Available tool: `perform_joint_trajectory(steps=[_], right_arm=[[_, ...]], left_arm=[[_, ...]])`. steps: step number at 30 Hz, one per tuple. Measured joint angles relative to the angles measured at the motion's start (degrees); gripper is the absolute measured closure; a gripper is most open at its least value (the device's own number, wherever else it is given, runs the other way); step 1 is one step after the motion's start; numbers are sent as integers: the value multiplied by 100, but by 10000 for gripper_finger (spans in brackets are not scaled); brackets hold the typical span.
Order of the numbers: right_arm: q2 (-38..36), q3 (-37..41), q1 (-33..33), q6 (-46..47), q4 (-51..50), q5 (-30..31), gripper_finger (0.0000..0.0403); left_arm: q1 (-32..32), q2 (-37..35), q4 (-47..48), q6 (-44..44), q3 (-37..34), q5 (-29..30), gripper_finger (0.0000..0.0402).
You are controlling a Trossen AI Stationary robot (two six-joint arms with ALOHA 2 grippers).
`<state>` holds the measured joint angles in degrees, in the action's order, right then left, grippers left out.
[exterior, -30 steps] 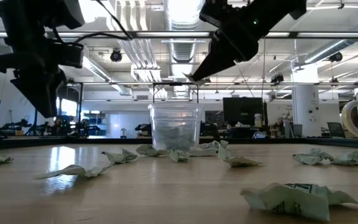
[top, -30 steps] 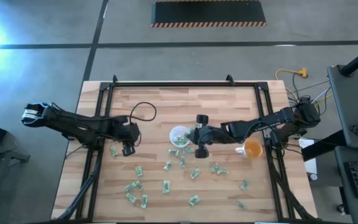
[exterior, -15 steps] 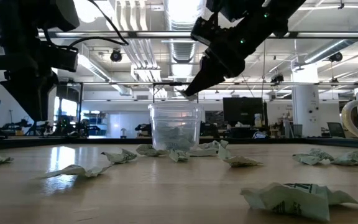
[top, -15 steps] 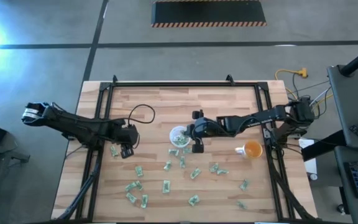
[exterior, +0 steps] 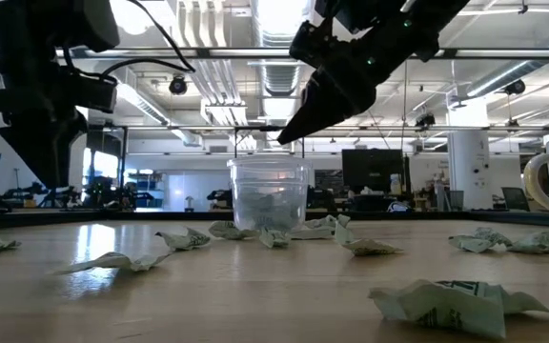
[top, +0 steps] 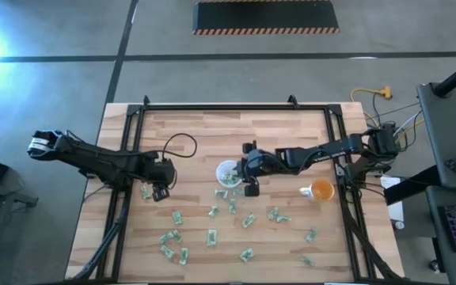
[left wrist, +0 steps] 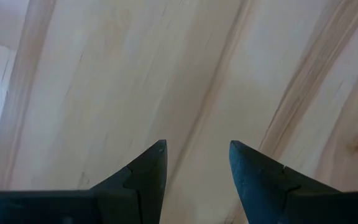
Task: Pick and place Stevia / Truvia into bins
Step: Put the light green stevia packet into the transparent container
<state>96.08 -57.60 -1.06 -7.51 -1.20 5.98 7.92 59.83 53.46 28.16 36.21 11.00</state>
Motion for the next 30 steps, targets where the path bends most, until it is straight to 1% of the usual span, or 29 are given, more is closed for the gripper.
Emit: perform_joint_trajectory(steps=[5,8,11,16,19,24,30], right_arm=[[-103,0,-7,-128,-5,-2,279],[-167,0,-7,-171,-13,-2,274],[-233,0,-17,-156,-30,-2,273],[-296,0,-102,-152,-40,-9,281],[-308,0,-158,-178,-39,-19,285],[-309,0,-170,-279,-93,-24,291],[-309,0,-170,-279,-110,-24,297]], left_arm=[[0,14,576,147,-2,-62,244],[-4,29,1013,263,-2,-471,244],[-2,33,1297,834,-4,-757,244],[15,60,1257,1347,-25,-759,244],[15,136,1177,1448,-98,-754,244],[57,420,972,893,-245,-1027,244],[83,982,904,204,-262,-1113,244]])
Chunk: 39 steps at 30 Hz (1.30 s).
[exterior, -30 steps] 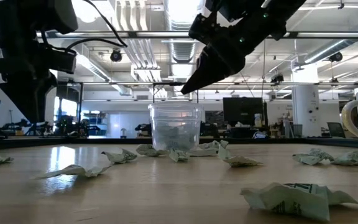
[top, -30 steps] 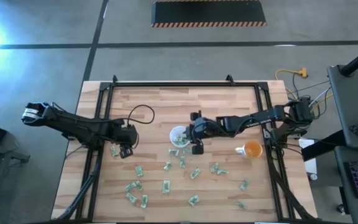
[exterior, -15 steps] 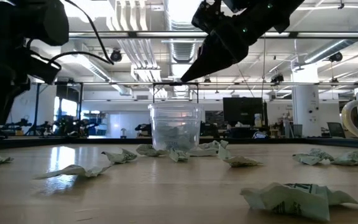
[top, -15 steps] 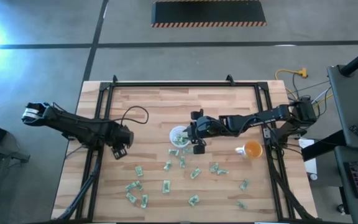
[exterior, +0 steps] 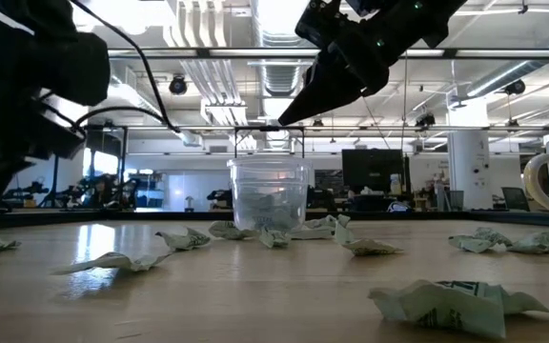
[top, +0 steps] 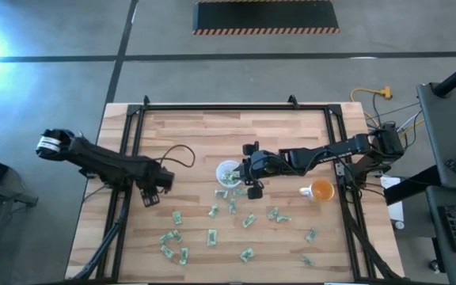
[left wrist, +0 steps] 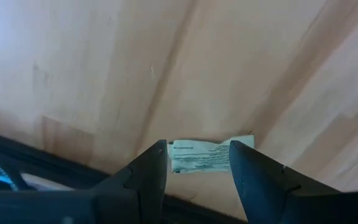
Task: Pick and place Stevia / Truvia into bins
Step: Put the light green stevia packet into the transparent container
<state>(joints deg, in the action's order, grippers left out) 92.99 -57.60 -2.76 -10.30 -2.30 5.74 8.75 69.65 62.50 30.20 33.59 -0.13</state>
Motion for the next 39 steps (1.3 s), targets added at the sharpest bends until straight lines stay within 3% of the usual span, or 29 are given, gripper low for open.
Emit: perform_joint_trajectory(steps=[7,22,39], right_arm=[[0,0,0,12,4,2,305],[0,0,0,21,-9,4,304],[0,0,0,21,-5,4,312]], left_arm=[[116,652,142,-243,10,-625,244],[257,1192,-309,-516,31,-573,244],[249,1121,-1148,-961,719,912,244]])
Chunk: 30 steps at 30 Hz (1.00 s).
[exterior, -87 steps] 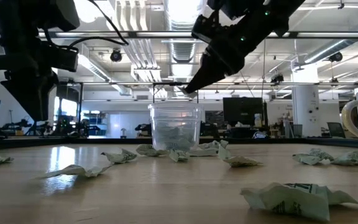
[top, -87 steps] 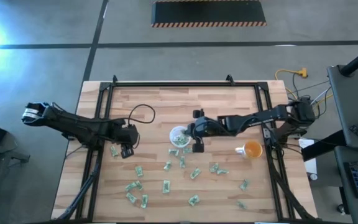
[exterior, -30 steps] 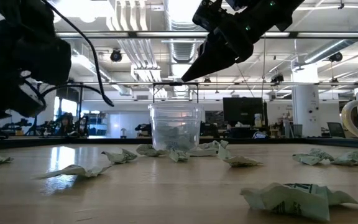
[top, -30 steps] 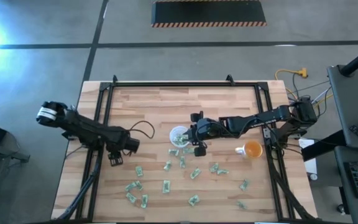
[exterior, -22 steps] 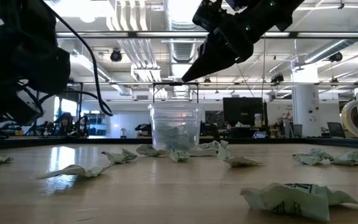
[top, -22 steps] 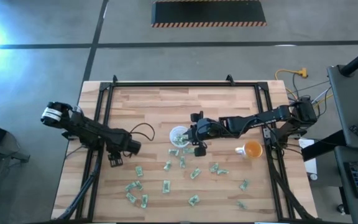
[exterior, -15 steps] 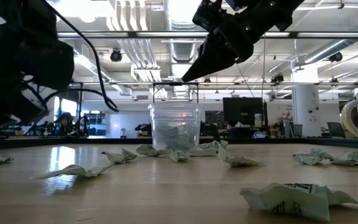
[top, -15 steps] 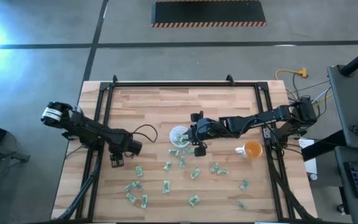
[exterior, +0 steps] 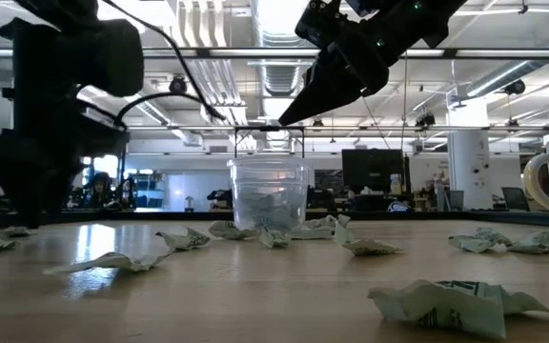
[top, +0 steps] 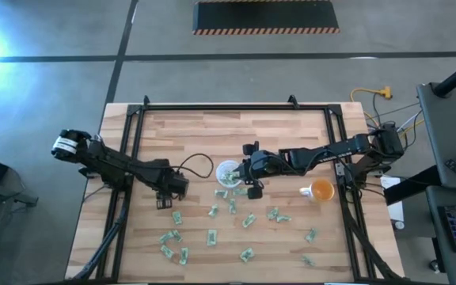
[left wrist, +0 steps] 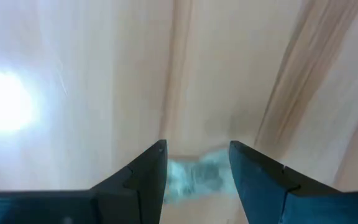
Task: Pick and place Stevia / Truvia into bins
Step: Put the light green stevia packet into the transparent container
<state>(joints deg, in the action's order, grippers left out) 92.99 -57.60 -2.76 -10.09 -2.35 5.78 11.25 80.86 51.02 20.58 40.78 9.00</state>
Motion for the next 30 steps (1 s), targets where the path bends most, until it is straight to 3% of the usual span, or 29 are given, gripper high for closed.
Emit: perform_joint_trajectory(steps=[4,13,18,30], right_arm=[[0,0,0,1,1,0,314],[0,0,1,1,-29,1,319],[-2,0,0,68,-35,0,314],[-2,0,0,66,-31,0,327]], left_arm=[[0,0,-121,-310,219,245,244],[13,-4,852,-1060,322,-142,244],[18,56,804,-992,108,-395,244],[12,636,677,-898,38,-400,244]])
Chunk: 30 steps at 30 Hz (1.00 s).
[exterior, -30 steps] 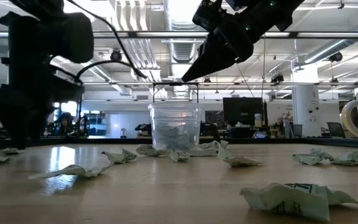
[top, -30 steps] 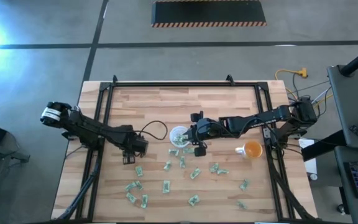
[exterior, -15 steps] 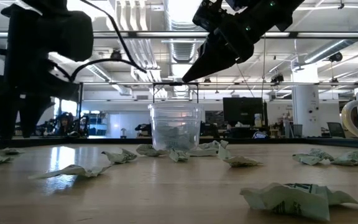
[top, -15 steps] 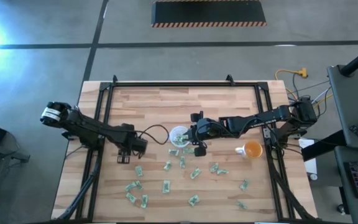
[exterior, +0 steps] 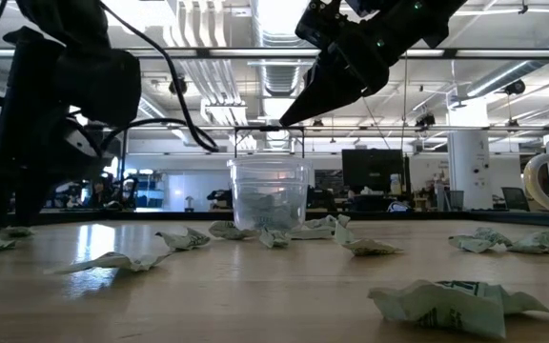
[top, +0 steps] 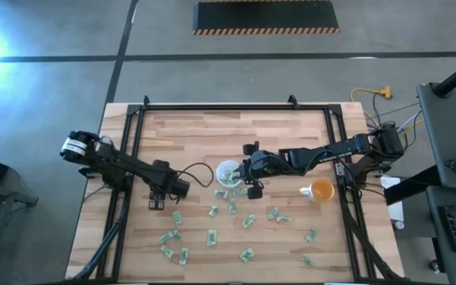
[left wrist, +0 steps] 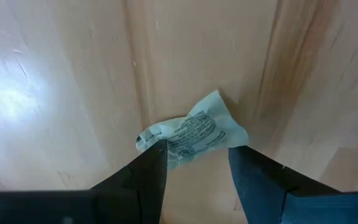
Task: Pick and place Stevia / Truvia into bins
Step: Put the light green stevia packet into the transparent container
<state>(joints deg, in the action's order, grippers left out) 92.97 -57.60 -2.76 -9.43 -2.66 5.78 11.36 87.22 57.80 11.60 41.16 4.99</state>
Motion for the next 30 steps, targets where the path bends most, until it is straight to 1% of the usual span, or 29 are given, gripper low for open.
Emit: perform_joint_trajectory(steps=[5,11,19,23,30], right_arm=[[0,0,0,2,0,0,326],[0,0,2,0,-1,0,321],[0,0,0,2,0,0,330],[0,0,1,2,-2,0,333],[0,0,2,2,0,0,326]], left_arm=[[-3,136,22,-46,94,100,244],[-12,80,-164,-216,171,335,244],[-14,70,-373,-361,180,371,249],[-14,70,-391,-361,175,324,279],[-12,70,-442,-346,167,264,358]])
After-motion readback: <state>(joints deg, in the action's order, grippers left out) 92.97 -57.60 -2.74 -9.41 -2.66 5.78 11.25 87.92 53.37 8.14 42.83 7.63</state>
